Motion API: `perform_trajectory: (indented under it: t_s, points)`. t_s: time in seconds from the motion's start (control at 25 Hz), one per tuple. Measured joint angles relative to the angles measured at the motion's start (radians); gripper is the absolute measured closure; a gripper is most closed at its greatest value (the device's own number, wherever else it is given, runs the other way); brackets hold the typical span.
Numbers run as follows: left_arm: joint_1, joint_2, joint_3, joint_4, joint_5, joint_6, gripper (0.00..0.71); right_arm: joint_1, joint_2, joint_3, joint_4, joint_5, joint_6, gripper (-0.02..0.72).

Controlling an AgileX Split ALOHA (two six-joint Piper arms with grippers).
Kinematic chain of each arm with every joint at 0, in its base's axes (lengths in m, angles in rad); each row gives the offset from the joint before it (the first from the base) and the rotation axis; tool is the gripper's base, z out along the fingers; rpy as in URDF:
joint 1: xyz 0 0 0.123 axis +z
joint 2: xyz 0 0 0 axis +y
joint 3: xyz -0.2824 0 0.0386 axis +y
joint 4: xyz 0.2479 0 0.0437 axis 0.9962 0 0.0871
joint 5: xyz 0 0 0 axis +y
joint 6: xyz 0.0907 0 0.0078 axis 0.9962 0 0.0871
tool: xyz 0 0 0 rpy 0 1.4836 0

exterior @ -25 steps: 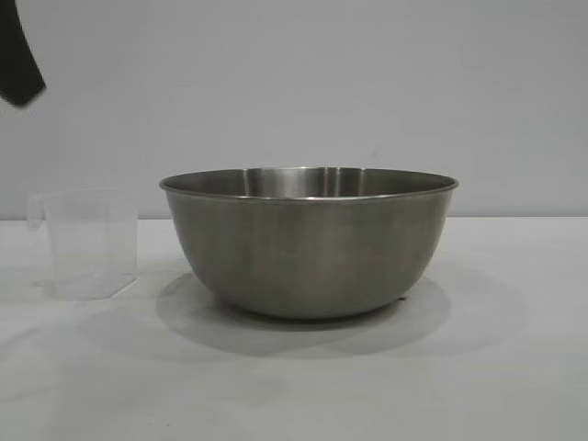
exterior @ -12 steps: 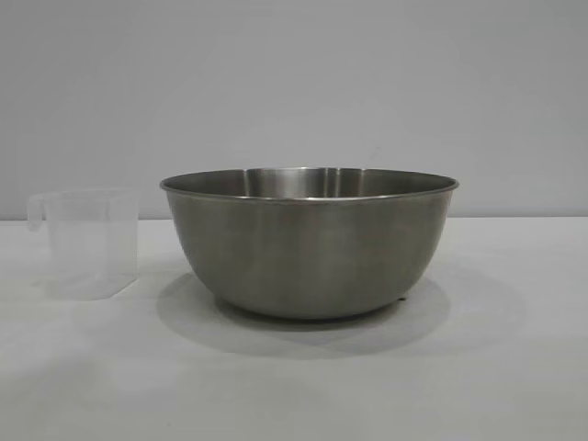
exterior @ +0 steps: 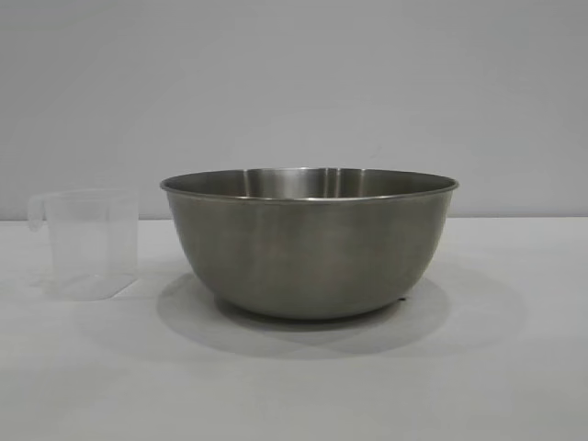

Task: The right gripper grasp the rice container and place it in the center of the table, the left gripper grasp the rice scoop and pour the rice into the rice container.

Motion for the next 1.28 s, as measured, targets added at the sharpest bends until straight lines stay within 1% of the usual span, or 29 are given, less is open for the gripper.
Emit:
perform_trajectory:
  t_s: [0.08,0.2,0.32,0.44,1.28]
  points:
    - [0.0,-0.048,0.018,0.0,0.0,0.0,0.26,0.0,0.0,0.0,0.0,0.0,0.0,0.172]
    - [0.0,-0.123,0.092,0.0,0.0,0.0,0.26,0.0,0.0,0.0,0.0,0.0,0.0,0.172]
    - [0.0,-0.201,0.15,0.0,-0.027,0.0,0.26,0.0,0.0,0.0,0.0,0.0,0.0,0.172]
    - [0.0,-0.238,0.157,0.0,-0.042,-0.002,0.26,0.0,0.0,0.0,0.0,0.0,0.0,0.172]
    - [0.0,-0.242,0.157,0.0,-0.053,-0.002,0.26,0.0,0.0,0.0,0.0,0.0,0.0,0.172]
